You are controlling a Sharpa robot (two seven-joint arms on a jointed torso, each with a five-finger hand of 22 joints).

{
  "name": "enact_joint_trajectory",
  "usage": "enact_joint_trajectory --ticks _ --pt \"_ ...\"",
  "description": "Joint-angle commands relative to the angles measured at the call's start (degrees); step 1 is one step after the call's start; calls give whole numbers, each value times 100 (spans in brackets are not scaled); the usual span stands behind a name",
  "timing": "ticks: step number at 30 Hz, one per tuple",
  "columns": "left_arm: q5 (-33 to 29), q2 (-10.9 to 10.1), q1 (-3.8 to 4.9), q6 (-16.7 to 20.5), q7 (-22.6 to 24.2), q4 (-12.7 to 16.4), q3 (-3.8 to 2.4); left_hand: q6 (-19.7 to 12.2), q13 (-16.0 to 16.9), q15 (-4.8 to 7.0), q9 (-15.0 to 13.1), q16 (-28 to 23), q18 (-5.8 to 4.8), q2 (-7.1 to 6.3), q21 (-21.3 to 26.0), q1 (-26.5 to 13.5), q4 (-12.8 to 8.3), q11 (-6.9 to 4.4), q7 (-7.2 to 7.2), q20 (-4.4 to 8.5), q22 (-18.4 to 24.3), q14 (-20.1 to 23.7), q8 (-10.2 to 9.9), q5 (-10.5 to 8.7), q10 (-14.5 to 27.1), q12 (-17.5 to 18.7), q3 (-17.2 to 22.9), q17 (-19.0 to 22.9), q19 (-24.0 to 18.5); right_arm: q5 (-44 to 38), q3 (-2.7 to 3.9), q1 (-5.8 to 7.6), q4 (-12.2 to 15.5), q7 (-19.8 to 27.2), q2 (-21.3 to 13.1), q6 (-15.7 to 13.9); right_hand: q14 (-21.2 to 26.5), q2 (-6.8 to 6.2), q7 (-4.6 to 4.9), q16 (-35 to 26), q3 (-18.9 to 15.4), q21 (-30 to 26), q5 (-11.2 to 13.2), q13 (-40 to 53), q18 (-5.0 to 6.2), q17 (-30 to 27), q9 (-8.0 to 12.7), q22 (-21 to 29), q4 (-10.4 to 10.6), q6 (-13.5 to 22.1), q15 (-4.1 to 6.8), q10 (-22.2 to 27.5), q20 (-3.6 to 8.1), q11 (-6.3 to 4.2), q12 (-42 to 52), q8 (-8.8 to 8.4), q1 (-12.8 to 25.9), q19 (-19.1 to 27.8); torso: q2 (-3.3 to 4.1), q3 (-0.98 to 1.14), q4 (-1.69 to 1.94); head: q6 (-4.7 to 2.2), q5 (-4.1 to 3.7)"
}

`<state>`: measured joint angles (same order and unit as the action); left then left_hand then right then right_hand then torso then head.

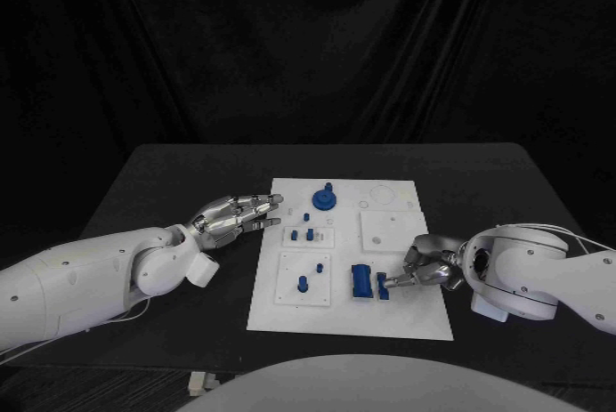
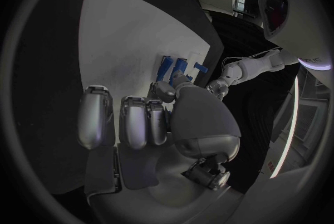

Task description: Assemble the parts on the task board

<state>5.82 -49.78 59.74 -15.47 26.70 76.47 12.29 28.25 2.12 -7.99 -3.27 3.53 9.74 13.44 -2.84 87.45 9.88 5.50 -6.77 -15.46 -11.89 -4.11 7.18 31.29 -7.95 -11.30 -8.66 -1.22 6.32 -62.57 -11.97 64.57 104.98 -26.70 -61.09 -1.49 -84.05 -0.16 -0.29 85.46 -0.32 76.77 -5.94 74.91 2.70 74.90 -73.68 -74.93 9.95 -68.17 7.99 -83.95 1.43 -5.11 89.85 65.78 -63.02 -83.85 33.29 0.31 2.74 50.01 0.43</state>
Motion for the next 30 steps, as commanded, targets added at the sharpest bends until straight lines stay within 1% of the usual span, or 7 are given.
enact_joint_trajectory --ticks 1,14,17,21,30 --pt "-21 5 -10 -82 47 7 -5 -23 8 -30 2 36 69 17 -29 2 14 43 -25 4 2 -6 30 23 0 -28 33 -6 22 -151 1 -22 -11 -258 10 319 -385 -44 -186 -38 -50 -41 50 1509 54 397 -737 -1071 -8 -124 46 -605 38 -54 15 449 33 -86 0 0 -1 -1 3" --pt "-21 6 -12 -96 43 -5 -5 -23 8 -36 1 38 69 17 -30 -1 8 47 -29 0 7 -7 33 25 -1 -28 40 -6 23 -155 1 -55 -46 -284 126 404 -381 -78 -188 -51 -74 -63 87 1509 58 374 -739 -1064 -37 -87 48 -605 40 -56 15 409 -24 -79 -2 0 0 -1 -1" --pt "-21 5 -13 -99 44 -4 -5 -23 8 -36 1 38 69 17 -30 -1 8 47 -29 0 7 -7 33 25 -1 -28 40 -6 23 -155 1 -65 -58 -287 148 420 -379 -92 -187 -57 -89 -70 120 1509 59 363 -737 -1062 -40 -66 48 -605 41 -56 15 384 -34 -78 -2 0 0 -1 2" --pt "-21 6 -14 -106 42 -2 -5 -23 8 -36 1 38 69 17 -30 -1 8 47 -29 0 7 -7 33 25 -1 -28 40 -6 23 -155 1 -83 -76 -296 171 429 -383 -102 -186 -49 -103 -59 165 1509 56 384 -751 -1066 -42 -83 48 -605 42 -56 15 394 -48 -83 -2 0 -1 -1 -2" --pt "-21 12 -16 -112 37 -7 -5 -23 8 -36 1 38 69 17 -30 -1 8 47 -29 0 7 -7 33 25 -1 -28 40 -6 23 -155 1 -155 -130 -325 220 417 -385 -98 -190 -52 -97 -66 182 1509 56 383 -784 -1066 -134 -97 51 -605 44 -59 15 383 -225 -86 0 1 -2 -1 -9"
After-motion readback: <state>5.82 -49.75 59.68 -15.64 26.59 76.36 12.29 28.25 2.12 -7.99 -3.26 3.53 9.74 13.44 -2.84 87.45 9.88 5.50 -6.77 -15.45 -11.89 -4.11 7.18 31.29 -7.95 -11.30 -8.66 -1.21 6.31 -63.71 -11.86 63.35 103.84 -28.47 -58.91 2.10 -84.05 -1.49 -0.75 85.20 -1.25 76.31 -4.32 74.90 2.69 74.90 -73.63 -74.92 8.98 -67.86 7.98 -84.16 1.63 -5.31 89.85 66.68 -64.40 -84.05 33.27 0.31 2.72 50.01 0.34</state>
